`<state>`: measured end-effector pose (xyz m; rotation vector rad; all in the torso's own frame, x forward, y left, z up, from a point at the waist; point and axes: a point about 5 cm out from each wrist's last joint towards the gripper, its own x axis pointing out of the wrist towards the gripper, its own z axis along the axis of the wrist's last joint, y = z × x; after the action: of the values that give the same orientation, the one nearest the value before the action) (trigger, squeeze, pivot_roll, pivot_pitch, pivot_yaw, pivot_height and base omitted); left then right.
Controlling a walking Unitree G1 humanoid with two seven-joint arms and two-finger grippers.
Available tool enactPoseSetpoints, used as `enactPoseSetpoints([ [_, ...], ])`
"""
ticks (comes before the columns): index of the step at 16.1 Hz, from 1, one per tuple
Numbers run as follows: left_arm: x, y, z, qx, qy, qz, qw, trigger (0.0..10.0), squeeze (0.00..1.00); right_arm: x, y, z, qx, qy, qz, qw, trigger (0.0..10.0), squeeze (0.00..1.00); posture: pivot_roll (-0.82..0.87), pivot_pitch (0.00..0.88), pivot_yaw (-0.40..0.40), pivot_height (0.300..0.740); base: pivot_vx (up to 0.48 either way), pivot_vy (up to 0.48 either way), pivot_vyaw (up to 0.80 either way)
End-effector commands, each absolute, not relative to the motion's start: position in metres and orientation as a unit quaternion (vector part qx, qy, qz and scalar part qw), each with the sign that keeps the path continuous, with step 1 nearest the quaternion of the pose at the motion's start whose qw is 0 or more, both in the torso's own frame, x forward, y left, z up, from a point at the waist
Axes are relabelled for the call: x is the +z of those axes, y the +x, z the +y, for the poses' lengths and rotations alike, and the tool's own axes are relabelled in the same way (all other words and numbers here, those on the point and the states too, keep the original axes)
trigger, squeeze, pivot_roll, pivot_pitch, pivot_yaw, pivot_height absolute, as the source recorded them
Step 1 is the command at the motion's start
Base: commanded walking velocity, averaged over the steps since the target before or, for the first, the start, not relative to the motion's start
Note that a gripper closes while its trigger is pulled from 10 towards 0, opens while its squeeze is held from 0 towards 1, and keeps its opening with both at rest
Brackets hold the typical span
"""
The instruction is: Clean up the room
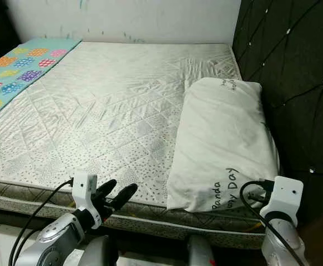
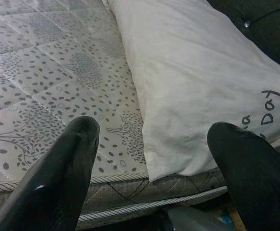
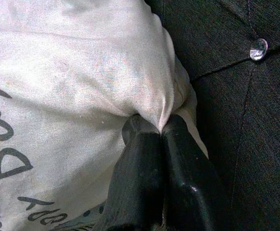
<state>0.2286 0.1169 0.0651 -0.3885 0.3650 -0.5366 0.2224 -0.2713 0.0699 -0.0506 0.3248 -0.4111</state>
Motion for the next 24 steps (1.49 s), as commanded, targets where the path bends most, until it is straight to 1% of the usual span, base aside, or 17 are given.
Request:
enactPoseSetpoints([
  [1,0.069,0.229,0.120,-0.257,-0.181,0.173,0.933,10.0,0.00,0.071,0.224,-0.270,-0.200,-0.026,0.160,0.966,10.0,0.00,-0.09,0.000,0.021,0.607,0.000,0.000,0.00],
  [13,0.069,0.229,0.120,-0.257,-0.181,0.173,0.933,10.0,0.00,0.071,0.224,-0.270,-0.200,-0.026,0.160,0.966,10.0,0.00,-0.09,0.000,0.021,0.607,0.000,0.000,0.00],
  [14,0.069,0.234,0.132,-0.198,-0.164,0.158,0.953,10.0,0.00,0.081,0.250,-0.254,-0.156,-0.044,0.132,0.978,10.0,0.32,-0.07,0.000,0.001,0.607,0.000,0.000,0.00],
  [15,0.070,0.239,0.147,-0.131,-0.146,0.140,0.970,10.0,0.00,0.093,0.273,-0.237,-0.113,-0.061,0.106,0.986,10.0,1.00,-0.07,0.000,0.001,0.607,0.000,0.000,0.00],
  [17,0.069,0.239,0.150,-0.117,-0.142,0.140,0.973,10.0,0.00,0.091,0.275,-0.230,-0.099,-0.062,0.109,0.987,10.0,1.00,-0.07,0.000,0.000,0.607,0.000,0.000,0.00],
  [21,0.068,0.238,0.150,-0.110,-0.138,0.140,0.974,10.0,0.00,0.088,0.277,-0.230,-0.093,-0.058,0.111,0.988,10.0,1.00,-0.06,0.000,0.001,0.607,0.000,0.000,0.00],
  [24,0.074,0.238,0.152,-0.093,-0.135,0.121,0.979,10.0,0.00,0.097,0.281,-0.228,-0.089,-0.046,0.082,0.992,10.0,1.00,-0.06,0.000,0.002,0.607,0.000,0.000,0.00],
])
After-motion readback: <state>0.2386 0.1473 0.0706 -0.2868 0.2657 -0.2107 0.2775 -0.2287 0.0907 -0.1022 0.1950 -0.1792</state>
